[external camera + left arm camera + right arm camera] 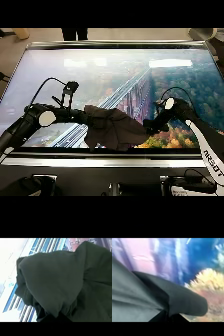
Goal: Fold the shirts.
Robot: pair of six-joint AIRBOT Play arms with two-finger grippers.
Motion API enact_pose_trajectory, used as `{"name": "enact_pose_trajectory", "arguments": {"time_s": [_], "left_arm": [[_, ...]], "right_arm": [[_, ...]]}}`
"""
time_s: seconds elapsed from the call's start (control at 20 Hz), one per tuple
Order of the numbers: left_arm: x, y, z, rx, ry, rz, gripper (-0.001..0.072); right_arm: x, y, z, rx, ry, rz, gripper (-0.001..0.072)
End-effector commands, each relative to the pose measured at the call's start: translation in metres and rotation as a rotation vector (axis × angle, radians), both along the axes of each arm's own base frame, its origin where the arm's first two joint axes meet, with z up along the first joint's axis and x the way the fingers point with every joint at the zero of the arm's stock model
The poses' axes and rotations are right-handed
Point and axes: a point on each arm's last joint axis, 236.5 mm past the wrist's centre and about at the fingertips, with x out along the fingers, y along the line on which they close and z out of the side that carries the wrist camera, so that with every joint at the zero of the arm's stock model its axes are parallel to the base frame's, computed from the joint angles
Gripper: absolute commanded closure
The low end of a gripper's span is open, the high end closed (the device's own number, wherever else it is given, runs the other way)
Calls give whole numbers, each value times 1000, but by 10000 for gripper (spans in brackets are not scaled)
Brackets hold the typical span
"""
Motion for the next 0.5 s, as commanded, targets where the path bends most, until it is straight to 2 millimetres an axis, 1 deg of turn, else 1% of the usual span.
{"name": "enact_pose_trajectory", "arguments": {"time_s": [0.0,0.05,0.1,0.15,0.2,0.25,0.3,0.35,0.4,0.45], "left_arm": [[15,3,51,50,-152,-101,679],[26,9,89,67,-241,-104,679],[36,16,143,72,-358,-89,679],[39,23,203,49,-479,-66,679],[34,31,273,-10,-619,-38,679],[19,40,343,-87,-757,-13,679],[-2,52,399,-155,-869,10,679],[-26,67,447,-213,-972,30,679],[-47,81,478,-253,-1045,45,679],[-63,92,496,-274,-1089,59,679]], "right_arm": [[48,4,72,21,-254,70,689],[72,1,126,6,-420,94,689],[91,-4,199,-17,-626,106,689],[98,-11,276,-43,-828,101,688],[90,-20,362,-73,-1054,82,687],[70,-30,437,-99,-1255,54,687],[36,-40,503,-111,-1432,13,687],[-1,-47,548,-108,-1556,-29,687],[-32,-53,573,-101,-1631,-62,687],[-56,-58,584,-93,-1663,-99,687]]}}
